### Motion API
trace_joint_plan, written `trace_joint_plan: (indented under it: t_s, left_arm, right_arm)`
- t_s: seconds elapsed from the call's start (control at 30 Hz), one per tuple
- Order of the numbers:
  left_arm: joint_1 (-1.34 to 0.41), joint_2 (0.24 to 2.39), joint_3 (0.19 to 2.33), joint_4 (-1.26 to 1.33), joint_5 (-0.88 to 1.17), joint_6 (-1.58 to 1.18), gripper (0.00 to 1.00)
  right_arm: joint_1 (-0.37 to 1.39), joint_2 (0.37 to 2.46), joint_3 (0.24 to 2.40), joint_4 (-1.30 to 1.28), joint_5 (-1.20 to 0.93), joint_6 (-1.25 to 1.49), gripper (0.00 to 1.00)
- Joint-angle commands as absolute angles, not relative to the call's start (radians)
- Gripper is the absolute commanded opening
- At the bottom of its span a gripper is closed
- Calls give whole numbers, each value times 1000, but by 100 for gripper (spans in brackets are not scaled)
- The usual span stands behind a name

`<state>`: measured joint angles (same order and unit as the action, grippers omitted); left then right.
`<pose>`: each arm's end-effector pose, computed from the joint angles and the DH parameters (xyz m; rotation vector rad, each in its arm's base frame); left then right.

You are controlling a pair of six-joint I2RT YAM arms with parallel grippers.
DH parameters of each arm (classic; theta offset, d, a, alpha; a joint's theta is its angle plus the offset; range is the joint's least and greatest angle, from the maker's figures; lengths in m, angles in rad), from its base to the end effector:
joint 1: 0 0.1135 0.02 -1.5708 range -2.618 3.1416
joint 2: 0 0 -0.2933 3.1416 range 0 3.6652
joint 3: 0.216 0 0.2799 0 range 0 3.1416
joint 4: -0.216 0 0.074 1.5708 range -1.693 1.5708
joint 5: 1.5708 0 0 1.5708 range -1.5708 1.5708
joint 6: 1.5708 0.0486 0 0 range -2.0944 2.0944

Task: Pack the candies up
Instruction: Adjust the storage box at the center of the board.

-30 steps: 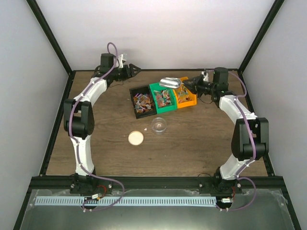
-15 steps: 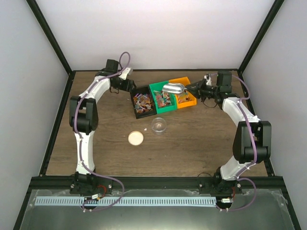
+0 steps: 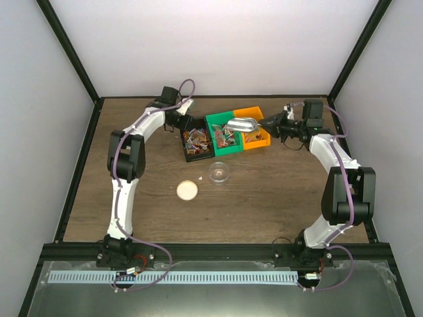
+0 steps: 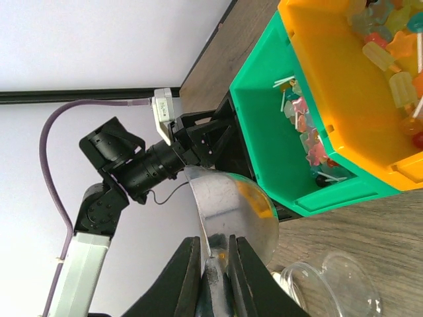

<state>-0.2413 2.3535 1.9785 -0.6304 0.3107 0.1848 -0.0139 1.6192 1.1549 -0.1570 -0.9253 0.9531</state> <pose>0.5476 -0.1501 0.1756 0.6539 2.4727 -0.4210 0.3900 0.0334 0.2776 0.5336 2.2529 1.5191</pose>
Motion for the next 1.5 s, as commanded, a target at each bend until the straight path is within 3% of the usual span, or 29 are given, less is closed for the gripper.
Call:
trace_joint_plan:
  t_s: [0.0, 0.43, 0.9, 1.0, 1.17, 1.3, 1.47]
  left_arm:
    - [-250, 2370, 2009, -619, 256, 173, 48]
    - [-241, 2201, 1736, -642, 158, 64, 40]
    - [-245, 2028, 1560, -681, 330, -161, 41]
    - [-247, 1991, 1533, -685, 321, -135, 46]
    - [-243, 1984, 1592, -663, 241, 19, 66]
    - [-236, 2042, 1733, -642, 322, 1, 74]
    - [-272, 2130, 1867, -570, 382, 15, 76]
  right_arm:
    - [-47, 1585, 1138, -184, -955, 912, 1]
    - [-55, 1583, 1074, -151, -941, 921, 1]
    - [77, 1594, 1162, -271, -729, 885, 1]
    - [100, 1581, 1127, -224, -718, 932, 1]
    - [100, 1532, 1072, -186, -712, 960, 1]
    - [100, 1488, 1062, -217, -692, 947, 1]
    - [97, 1478, 1069, -260, -693, 923, 1]
